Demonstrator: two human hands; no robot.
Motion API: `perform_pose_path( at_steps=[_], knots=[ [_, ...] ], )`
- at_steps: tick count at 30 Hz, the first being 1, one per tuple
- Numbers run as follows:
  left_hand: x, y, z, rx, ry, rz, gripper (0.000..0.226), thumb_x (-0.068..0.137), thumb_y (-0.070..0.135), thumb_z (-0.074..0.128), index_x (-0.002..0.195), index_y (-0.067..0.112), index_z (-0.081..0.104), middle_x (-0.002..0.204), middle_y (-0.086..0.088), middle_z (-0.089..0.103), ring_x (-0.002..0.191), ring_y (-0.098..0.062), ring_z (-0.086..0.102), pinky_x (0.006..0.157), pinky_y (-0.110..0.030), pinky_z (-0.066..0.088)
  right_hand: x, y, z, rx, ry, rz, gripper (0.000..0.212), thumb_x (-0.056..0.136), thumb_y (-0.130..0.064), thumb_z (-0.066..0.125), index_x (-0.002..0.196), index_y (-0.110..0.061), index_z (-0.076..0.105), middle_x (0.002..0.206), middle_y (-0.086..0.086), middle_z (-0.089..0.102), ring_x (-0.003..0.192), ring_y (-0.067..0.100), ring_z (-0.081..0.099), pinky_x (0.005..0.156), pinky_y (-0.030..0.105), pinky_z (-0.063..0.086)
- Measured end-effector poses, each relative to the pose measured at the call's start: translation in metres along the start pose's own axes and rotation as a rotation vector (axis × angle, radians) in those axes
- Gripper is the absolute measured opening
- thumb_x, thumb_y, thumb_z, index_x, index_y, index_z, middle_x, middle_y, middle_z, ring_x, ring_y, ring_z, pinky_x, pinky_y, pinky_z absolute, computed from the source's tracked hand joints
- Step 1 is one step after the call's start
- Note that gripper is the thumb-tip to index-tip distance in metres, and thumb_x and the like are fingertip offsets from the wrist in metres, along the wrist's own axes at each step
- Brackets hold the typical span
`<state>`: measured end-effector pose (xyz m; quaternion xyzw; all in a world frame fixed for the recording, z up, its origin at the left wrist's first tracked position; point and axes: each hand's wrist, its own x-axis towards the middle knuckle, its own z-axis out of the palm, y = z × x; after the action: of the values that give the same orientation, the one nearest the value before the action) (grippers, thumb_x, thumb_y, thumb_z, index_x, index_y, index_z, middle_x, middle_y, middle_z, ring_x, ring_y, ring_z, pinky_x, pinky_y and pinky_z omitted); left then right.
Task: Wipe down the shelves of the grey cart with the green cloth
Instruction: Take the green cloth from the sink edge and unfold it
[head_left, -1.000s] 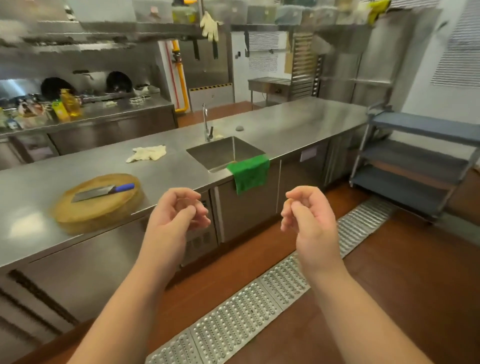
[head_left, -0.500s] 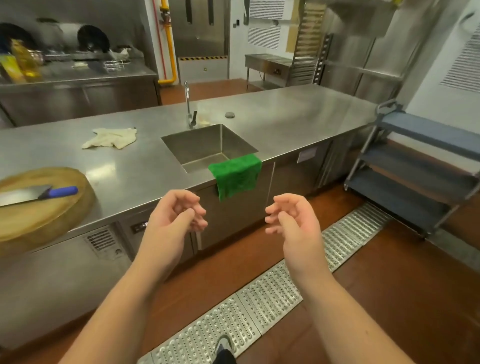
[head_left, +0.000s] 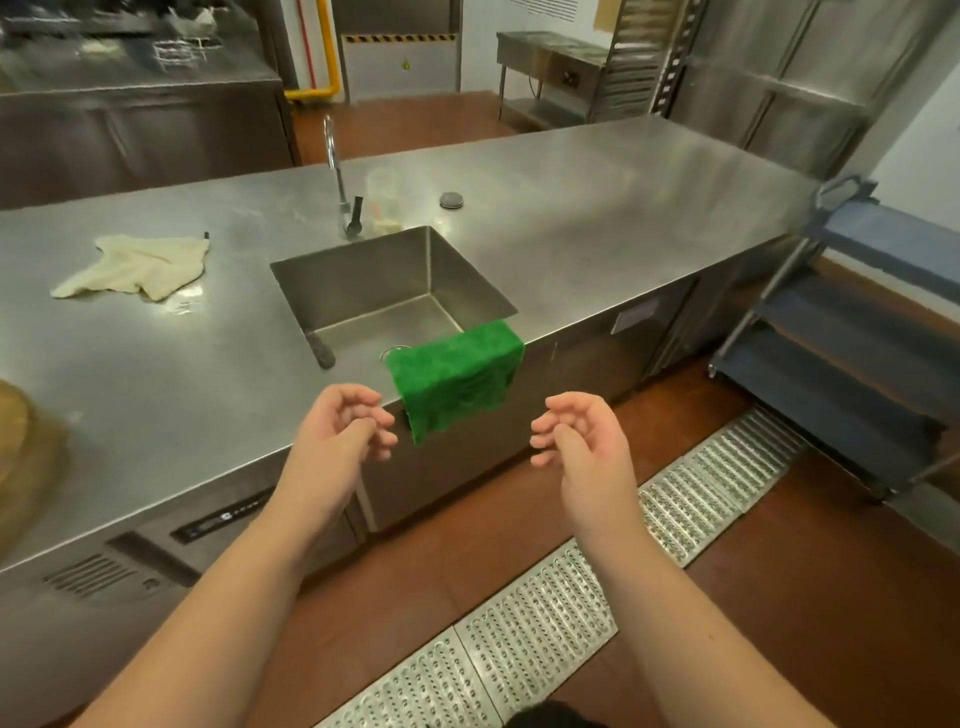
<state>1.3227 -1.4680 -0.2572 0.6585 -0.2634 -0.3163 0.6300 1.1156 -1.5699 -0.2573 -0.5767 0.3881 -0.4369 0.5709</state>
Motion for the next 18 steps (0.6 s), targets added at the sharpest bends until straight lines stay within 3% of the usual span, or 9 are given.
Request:
perform_pose_path(
  at_steps=[6, 12, 18],
  knots=[
    [0.095, -0.033, 0.048, 0.034, 0.095, -0.15, 0.032, 0.087, -0.016, 0.036, 0.103, 0.007, 0.052, 0.087, -0.01, 0.06, 0.07, -0.018, 0.061, 0.057, -0.025, 0.054, 0.121, 0.053, -0.023, -0.006, -0.031, 0.088, 0.033, 0.095, 0.012, 0.038, 0.103, -0.013, 0.058, 0.087, 0.009, 0.063, 0.077, 0.017, 0.06, 0.064, 0.029, 0.052],
    [0.18, -0.065, 0.092, 0.061, 0.235, -0.246, 0.031, 0.086, -0.01, 0.047, 0.104, 0.014, 0.056, 0.103, -0.011, 0.064, 0.092, -0.025, 0.063, 0.082, -0.042, 0.052, 0.262, 0.098, -0.046, -0.106, -0.158, 0.173, 0.029, 0.097, 0.005, 0.042, 0.1, -0.017, 0.059, 0.087, 0.005, 0.063, 0.077, 0.014, 0.061, 0.069, 0.032, 0.053],
    [0.241, -0.11, 0.113, 0.117, 0.362, -0.399, 0.031, 0.092, -0.006, 0.046, 0.12, 0.005, 0.052, 0.115, -0.015, 0.06, 0.105, -0.028, 0.061, 0.085, -0.037, 0.052, 0.363, 0.16, -0.043, -0.246, -0.232, 0.282, 0.031, 0.091, 0.005, 0.044, 0.105, -0.017, 0.061, 0.092, 0.005, 0.067, 0.082, 0.014, 0.063, 0.076, 0.034, 0.055]
  ],
)
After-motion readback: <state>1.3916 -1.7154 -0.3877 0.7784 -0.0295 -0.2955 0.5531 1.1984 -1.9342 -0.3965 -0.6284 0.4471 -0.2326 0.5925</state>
